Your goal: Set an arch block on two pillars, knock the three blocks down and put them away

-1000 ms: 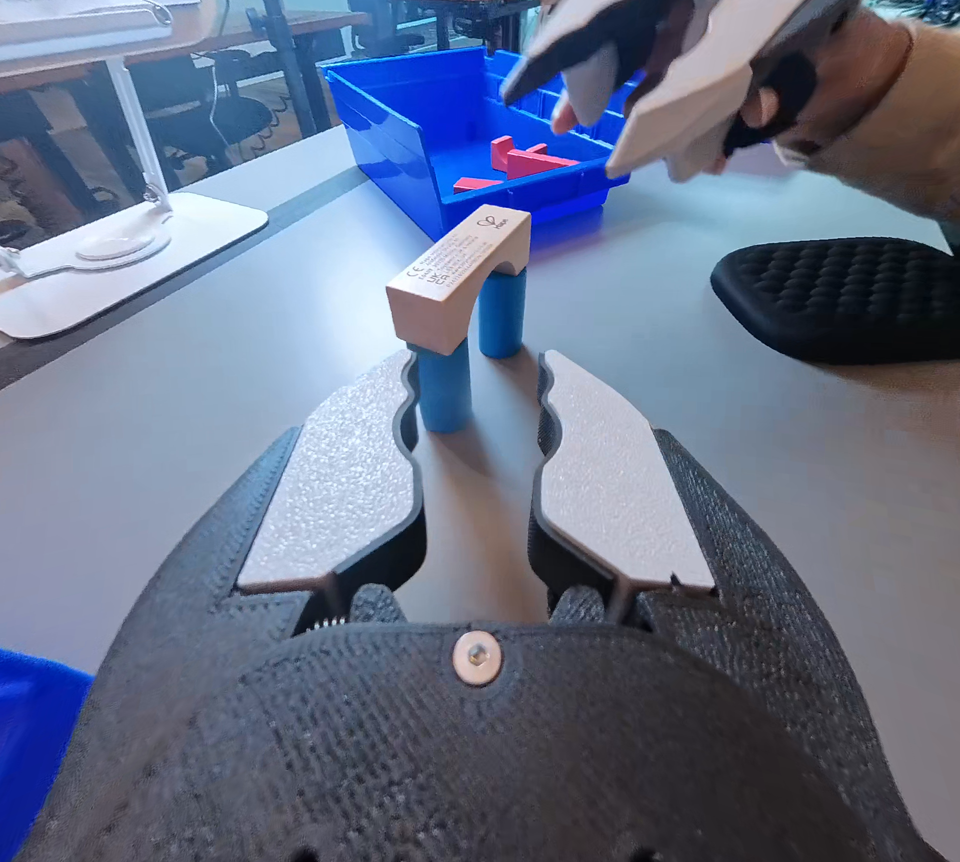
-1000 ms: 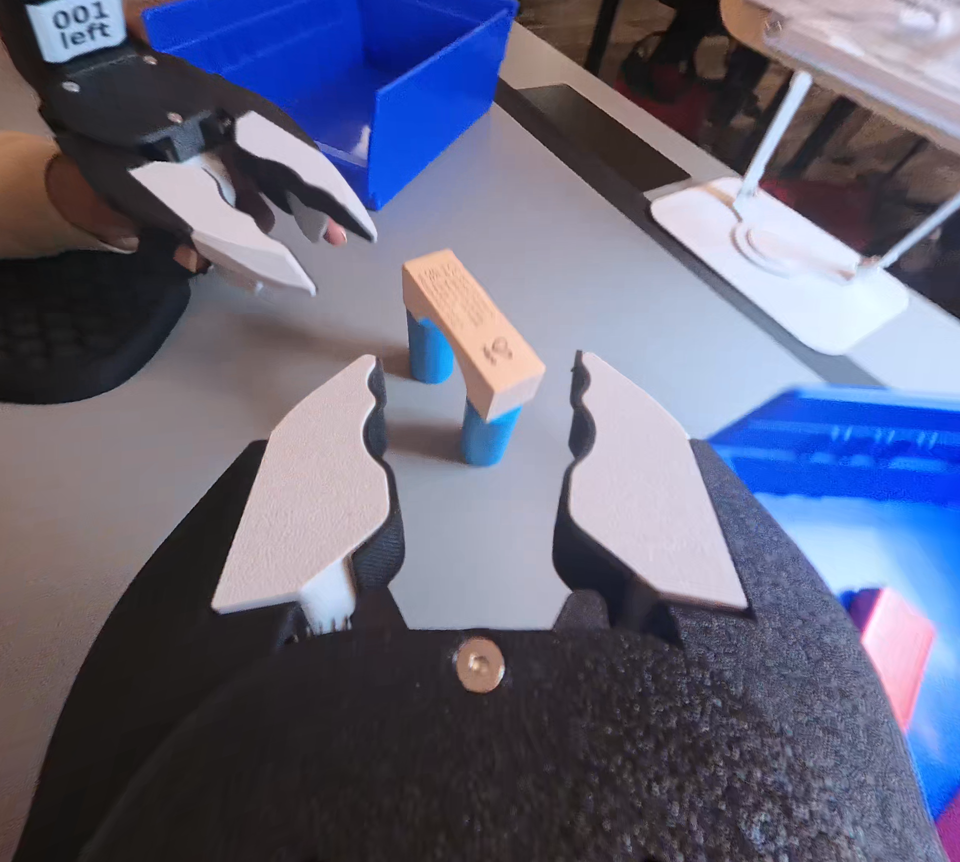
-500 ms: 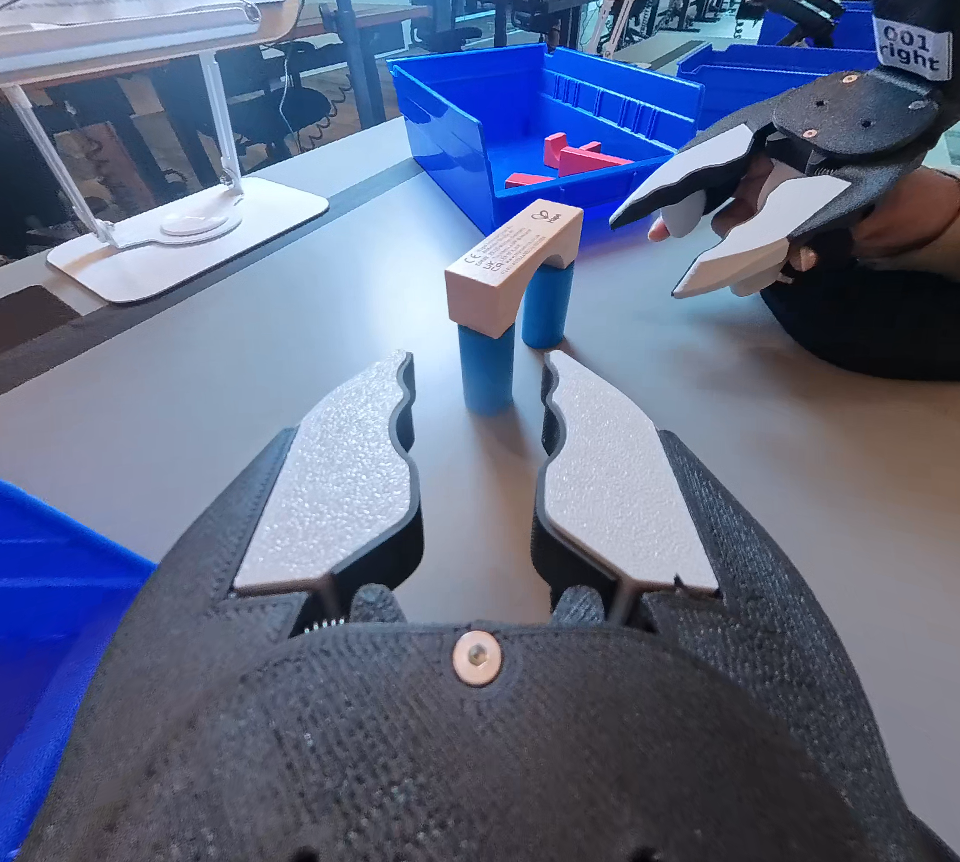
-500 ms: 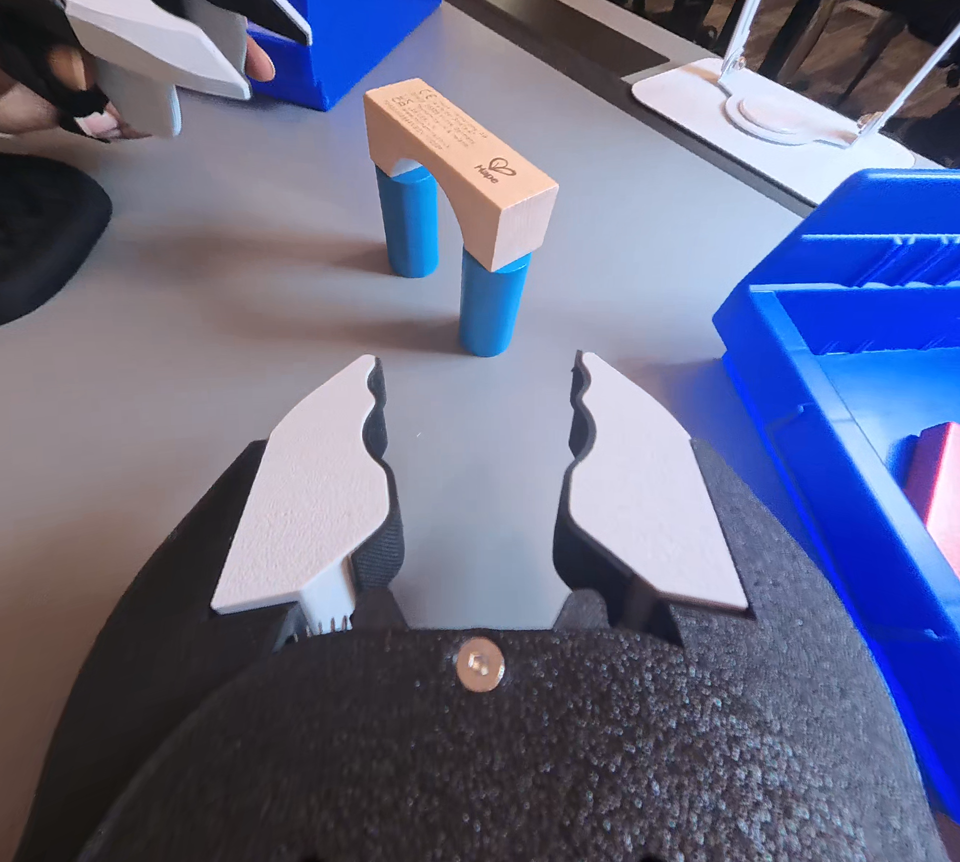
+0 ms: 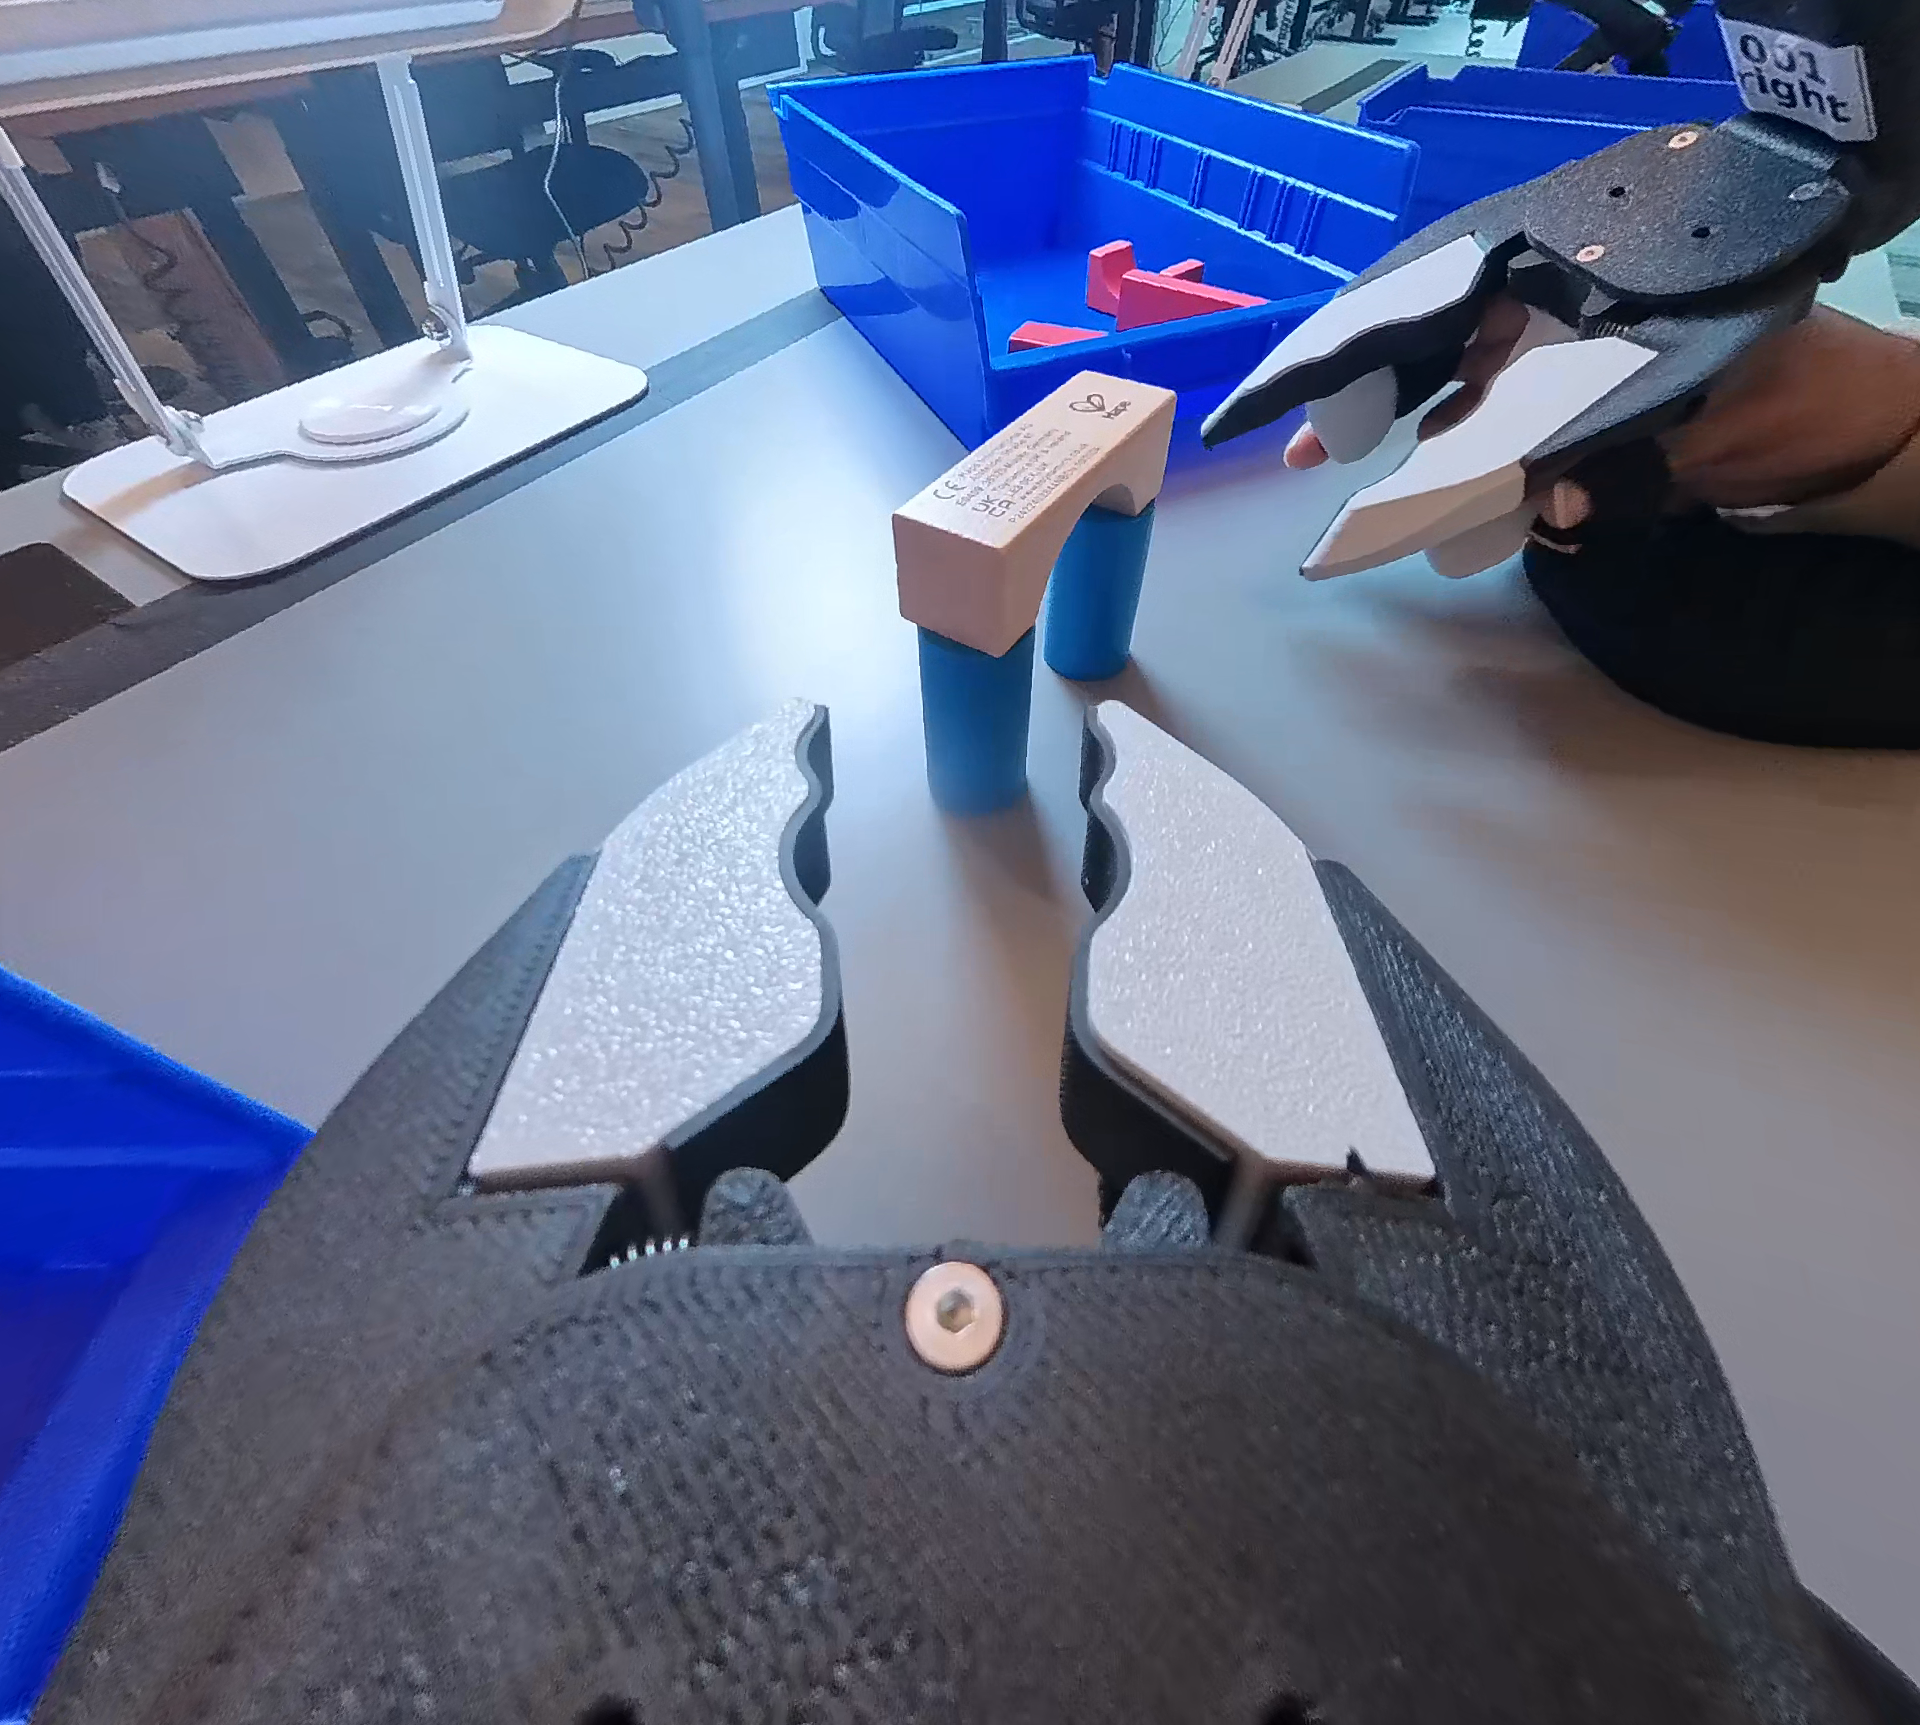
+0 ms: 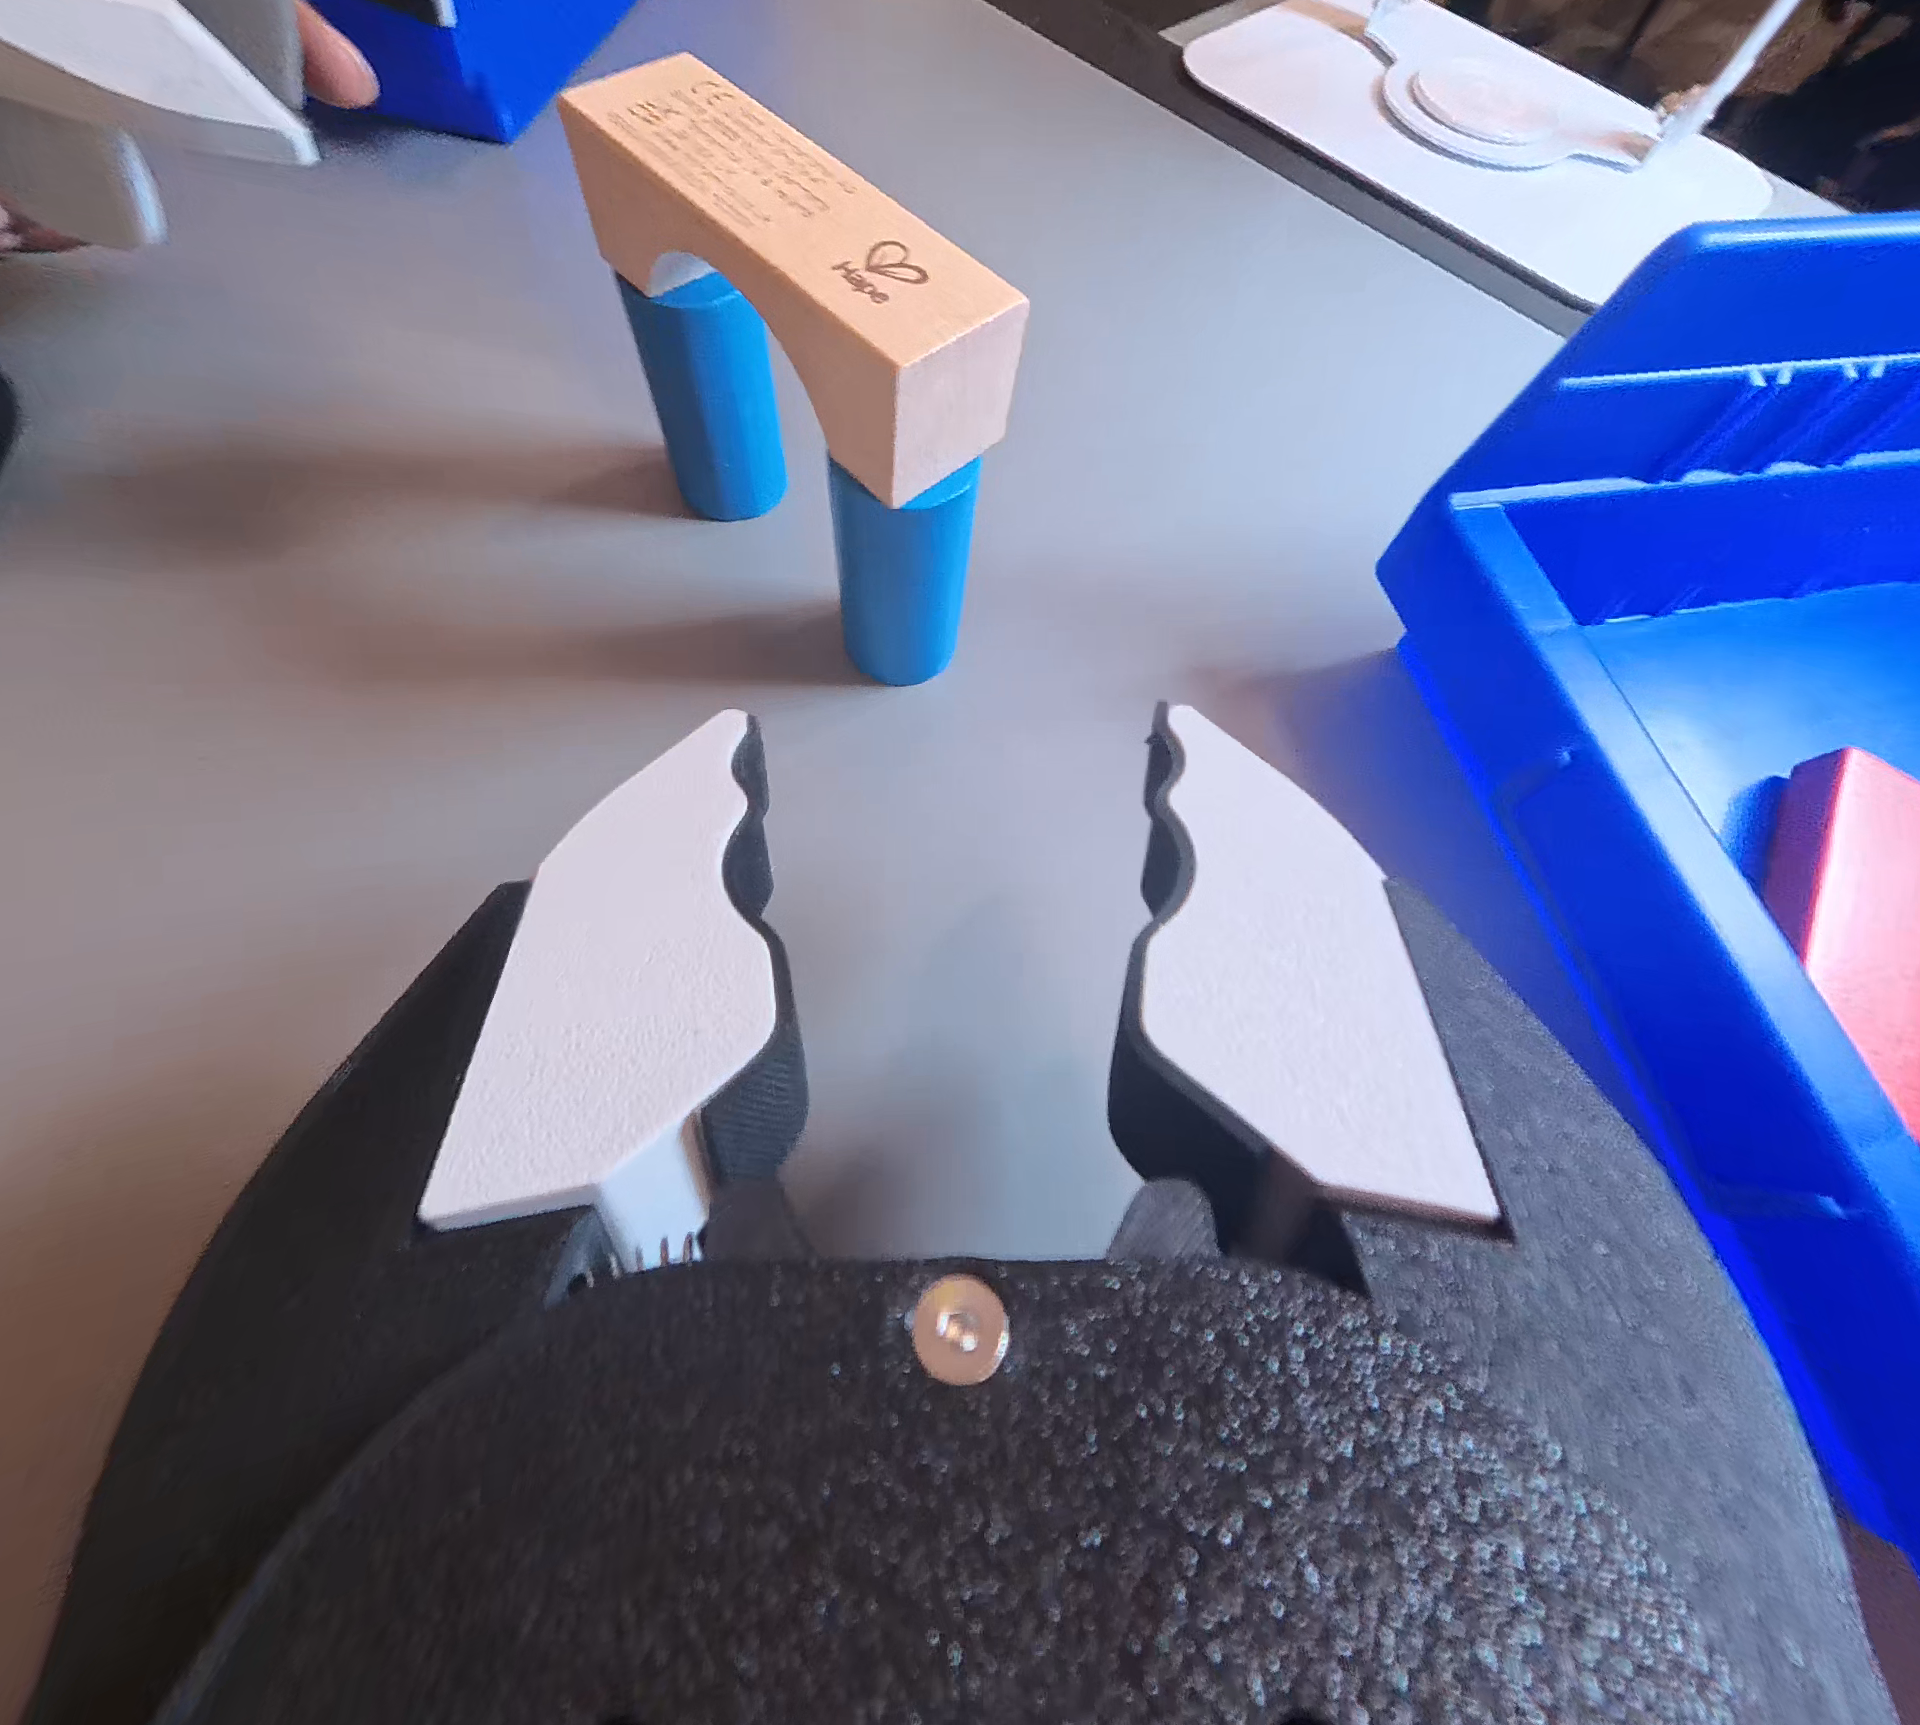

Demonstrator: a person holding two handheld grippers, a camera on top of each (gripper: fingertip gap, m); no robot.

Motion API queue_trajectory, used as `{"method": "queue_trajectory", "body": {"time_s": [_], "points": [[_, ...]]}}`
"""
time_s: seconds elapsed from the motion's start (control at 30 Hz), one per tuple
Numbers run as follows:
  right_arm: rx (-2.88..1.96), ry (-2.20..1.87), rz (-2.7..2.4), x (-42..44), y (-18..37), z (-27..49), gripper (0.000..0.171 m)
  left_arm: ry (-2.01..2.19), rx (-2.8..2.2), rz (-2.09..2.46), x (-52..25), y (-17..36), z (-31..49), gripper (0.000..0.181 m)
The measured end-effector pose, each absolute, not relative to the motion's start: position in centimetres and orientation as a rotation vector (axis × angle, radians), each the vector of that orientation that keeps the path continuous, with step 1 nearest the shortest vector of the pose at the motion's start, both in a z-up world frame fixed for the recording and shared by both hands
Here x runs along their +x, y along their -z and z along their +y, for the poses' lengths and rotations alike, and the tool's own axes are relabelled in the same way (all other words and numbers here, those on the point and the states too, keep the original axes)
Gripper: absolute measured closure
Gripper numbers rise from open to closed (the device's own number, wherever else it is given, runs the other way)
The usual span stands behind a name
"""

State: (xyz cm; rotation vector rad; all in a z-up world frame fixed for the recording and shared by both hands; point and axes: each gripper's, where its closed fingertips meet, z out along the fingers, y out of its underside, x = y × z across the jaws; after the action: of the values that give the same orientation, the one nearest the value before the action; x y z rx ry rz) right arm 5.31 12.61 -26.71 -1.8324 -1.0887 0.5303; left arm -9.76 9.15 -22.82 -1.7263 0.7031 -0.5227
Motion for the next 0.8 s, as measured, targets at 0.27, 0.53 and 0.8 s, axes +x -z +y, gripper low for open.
{"method": "queue_trajectory", "body": {"time_s": [0.27,0.53,0.8], "points": [[-1.879,-0.662,-1.189,-1.2,28.3,11.2,0.096,0.519,-1.726,0.695,-9.9,22.8,9.3,0.135],[-1.693,-0.760,-1.604,-5.1,29.5,3.3,0.119,0.501,-1.667,0.589,-11.7,21.0,10.0,0.137],[-1.690,-0.740,-1.552,-8.1,27.4,5.1,0.119,0.485,-1.649,0.566,-12.1,20.5,10.1,0.139]]}}
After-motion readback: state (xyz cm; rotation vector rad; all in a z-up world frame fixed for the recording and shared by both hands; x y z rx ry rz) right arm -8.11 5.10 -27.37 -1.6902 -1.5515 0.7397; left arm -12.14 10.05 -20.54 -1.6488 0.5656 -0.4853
